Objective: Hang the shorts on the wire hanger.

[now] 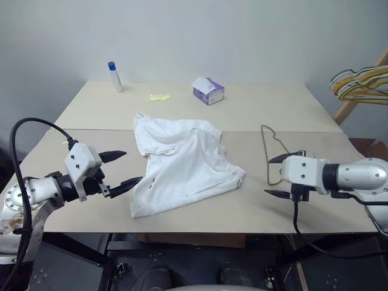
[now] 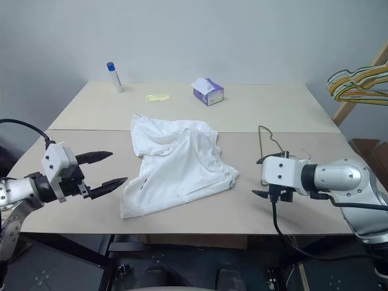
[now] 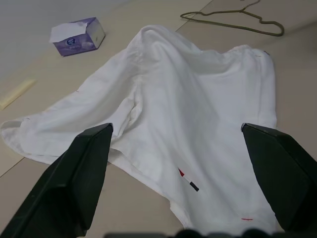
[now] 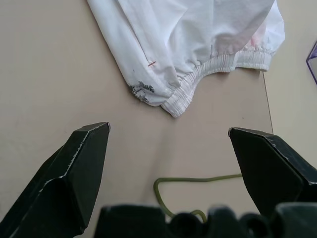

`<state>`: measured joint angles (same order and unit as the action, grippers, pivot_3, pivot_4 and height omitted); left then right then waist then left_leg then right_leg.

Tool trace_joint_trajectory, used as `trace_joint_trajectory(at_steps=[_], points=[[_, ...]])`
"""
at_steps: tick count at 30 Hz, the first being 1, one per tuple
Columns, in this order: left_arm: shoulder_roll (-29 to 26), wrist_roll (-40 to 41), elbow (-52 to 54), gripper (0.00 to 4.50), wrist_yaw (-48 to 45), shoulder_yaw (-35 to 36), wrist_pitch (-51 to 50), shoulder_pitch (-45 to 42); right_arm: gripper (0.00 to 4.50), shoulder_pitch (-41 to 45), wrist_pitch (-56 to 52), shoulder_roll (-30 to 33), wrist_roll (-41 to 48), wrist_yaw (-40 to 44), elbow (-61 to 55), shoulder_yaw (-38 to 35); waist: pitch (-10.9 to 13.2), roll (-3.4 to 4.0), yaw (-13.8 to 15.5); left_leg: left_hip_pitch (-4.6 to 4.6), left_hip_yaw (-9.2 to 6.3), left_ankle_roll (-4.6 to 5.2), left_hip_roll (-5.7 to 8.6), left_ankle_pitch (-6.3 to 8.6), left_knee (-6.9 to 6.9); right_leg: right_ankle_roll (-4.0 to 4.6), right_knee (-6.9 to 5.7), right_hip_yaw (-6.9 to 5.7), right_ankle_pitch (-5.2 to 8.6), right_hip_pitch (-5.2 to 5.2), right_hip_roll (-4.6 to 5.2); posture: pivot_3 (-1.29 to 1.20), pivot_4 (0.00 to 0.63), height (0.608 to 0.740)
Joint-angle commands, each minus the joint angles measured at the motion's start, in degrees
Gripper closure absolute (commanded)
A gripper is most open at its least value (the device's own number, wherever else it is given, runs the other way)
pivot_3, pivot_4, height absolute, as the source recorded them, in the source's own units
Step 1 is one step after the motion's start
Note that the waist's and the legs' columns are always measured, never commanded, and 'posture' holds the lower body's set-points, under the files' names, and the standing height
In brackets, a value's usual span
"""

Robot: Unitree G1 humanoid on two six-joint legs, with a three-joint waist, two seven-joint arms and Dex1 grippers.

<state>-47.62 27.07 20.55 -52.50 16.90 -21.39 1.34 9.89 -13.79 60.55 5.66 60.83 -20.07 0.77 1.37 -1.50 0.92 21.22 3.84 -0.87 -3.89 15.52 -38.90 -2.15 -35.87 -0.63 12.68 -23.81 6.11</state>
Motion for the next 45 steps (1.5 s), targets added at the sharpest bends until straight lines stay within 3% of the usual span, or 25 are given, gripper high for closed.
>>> trace_joint_trajectory(at_steps=[1, 19, 30, 36, 44, 45], points=[[-0.2, -0.6, 1.5, 0.00, 1.5, 0.4, 0.1, -1.3, 0.03, 1.5, 1.2, -0.3, -0.2, -0.1, -0.4, -0.4, 0.0, 0.00, 0.0, 0.00, 0.00, 0.00, 0.00, 0.00, 0.00, 0.00, 0.00, 0.00, 0.00, 0.00, 0.00, 0.09, 0.000, 0.740], [-3.9, -2.2, -2.3, 0.00, -5.8, -2.2, 4.0, -3.4, 0.03, 2.3, -0.3, 0.0, -1.2, -0.8, -0.5, -1.5, 0.0, 0.00, -0.2, 0.00, 0.00, 0.00, 0.00, 0.00, 0.00, 0.00, 0.00, -0.01, 0.00, 0.00, 0.00, 0.02, 0.000, 0.740], [-7.4, -3.8, -10.0, 0.00, -20.3, -13.0, 5.8, -8.4, 0.03, -1.7, -5.4, -1.0, -1.1, -4.3, -6.6, -3.2, 0.0, 0.01, -1.5, 0.04, 0.02, 0.00, 0.00, 0.00, 0.00, 0.00, 0.00, -0.01, 0.01, -0.06, 0.00, -0.04, 0.000, 0.740], [-8.2, -9.4, -17.8, 0.00, -26.2, -19.6, 10.7, -10.2, 0.03, -4.2, -7.9, -1.6, -1.0, -6.2, -10.1, -3.9, 0.0, 0.02, -2.6, 0.05, 0.02, 0.00, -0.01, 0.00, 0.00, -0.10, -0.02, -0.01, 0.08, -0.09, 0.00, -0.06, 0.000, 0.740], [-7.0, -16.1, -23.9, 0.00, -25.9, -23.8, 16.6, -11.3, 0.03, -6.2, -10.0, -2.0, -0.8, -7.7, -13.0, -4.2, 0.0, 0.02, -3.5, 0.08, 0.02, 0.00, -0.01, 0.00, -0.01, -0.08, -0.03, -0.01, 0.06, -0.11, 0.00, -0.08, 0.000, 0.740], [-7.1, -17.1, -24.9, 0.19, -26.1, -24.4, 17.4, -11.4, 0.00, -6.3, -10.2, -2.1, -0.8, -7.8, -13.2, -4.1, 0.0, 0.02, -3.6, 0.08, 0.02, 0.00, -0.01, 0.00, -0.01, -0.08, -0.04, 0.00, 0.06, -0.12, 0.00, -0.08, 0.000, 0.740]])
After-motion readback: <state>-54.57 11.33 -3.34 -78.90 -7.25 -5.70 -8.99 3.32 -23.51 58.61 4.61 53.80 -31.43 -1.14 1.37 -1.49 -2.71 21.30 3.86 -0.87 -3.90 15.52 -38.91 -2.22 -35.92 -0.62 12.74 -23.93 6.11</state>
